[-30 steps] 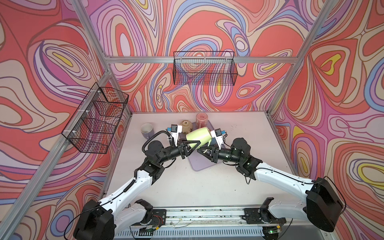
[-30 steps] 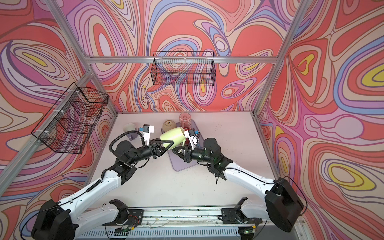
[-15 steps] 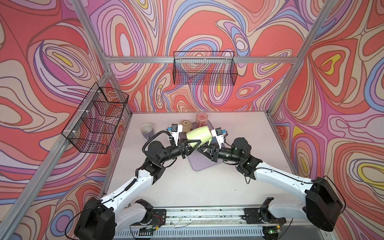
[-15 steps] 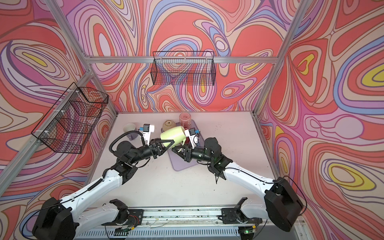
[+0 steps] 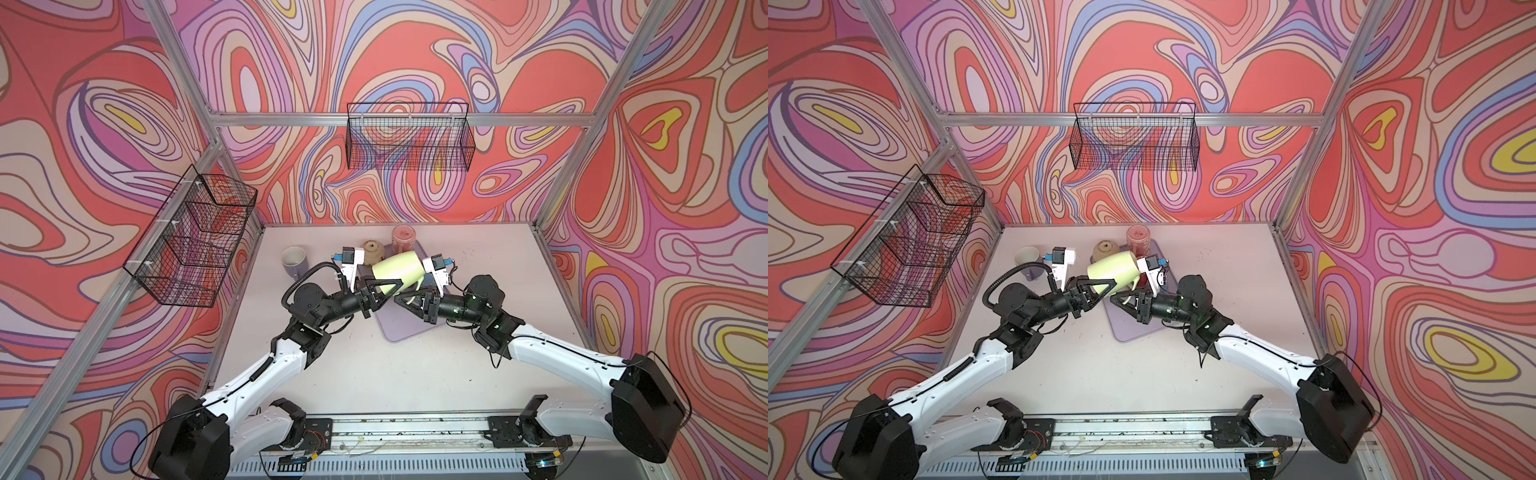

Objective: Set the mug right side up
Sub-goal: 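Close the left gripper on the light green mug body while the right gripper holds it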

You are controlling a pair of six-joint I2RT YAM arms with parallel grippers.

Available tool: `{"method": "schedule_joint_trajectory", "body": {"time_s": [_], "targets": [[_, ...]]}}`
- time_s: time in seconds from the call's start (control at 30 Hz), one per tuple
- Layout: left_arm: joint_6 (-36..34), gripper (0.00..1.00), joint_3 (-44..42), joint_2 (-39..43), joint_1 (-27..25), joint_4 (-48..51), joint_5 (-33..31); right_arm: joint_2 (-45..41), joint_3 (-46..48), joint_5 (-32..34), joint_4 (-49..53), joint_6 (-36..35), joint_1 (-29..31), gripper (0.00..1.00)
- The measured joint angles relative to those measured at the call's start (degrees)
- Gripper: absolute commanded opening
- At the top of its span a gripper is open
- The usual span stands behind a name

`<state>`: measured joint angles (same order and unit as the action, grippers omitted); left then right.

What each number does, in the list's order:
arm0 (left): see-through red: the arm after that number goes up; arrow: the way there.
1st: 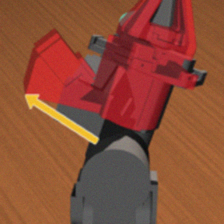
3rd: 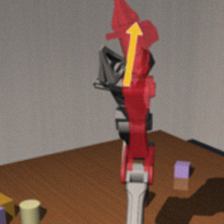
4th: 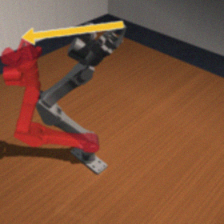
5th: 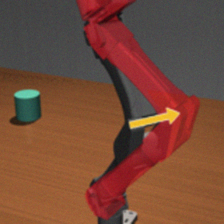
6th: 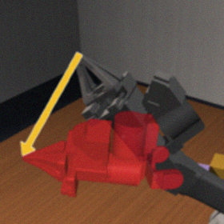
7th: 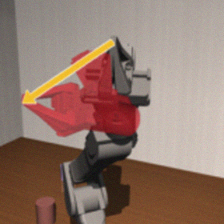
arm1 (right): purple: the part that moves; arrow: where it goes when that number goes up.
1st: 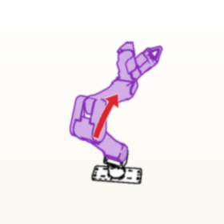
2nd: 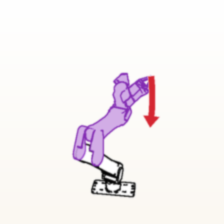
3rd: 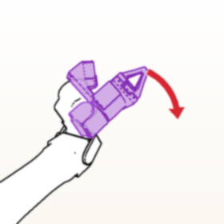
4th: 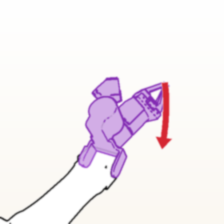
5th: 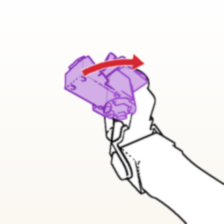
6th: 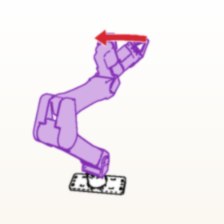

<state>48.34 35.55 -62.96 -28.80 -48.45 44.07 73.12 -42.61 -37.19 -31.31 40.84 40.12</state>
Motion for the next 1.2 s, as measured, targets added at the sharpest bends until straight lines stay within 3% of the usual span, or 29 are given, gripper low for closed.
{"method": "schedule_joint_trajectory", "body": {"time_s": [0.53,0.77,1.2], "targets": [[-0.02,0.05,0.0,-0.24,0.0,-1.77,0.39,0.33,0.11,-0.96,-1.77,1.99,-0.07,0.06],[0.02,0.0,0.0,-0.24,0.0,-2.1,0.52,0.33,0.22,-1.01,-2.23,2.34,-0.07,0.17],[1.84,0.0,0.0,-0.24,-0.09,-0.39,-1.09,0.42,0.63,1.27,-1.92,-0.92,0.42,0.38]]}}
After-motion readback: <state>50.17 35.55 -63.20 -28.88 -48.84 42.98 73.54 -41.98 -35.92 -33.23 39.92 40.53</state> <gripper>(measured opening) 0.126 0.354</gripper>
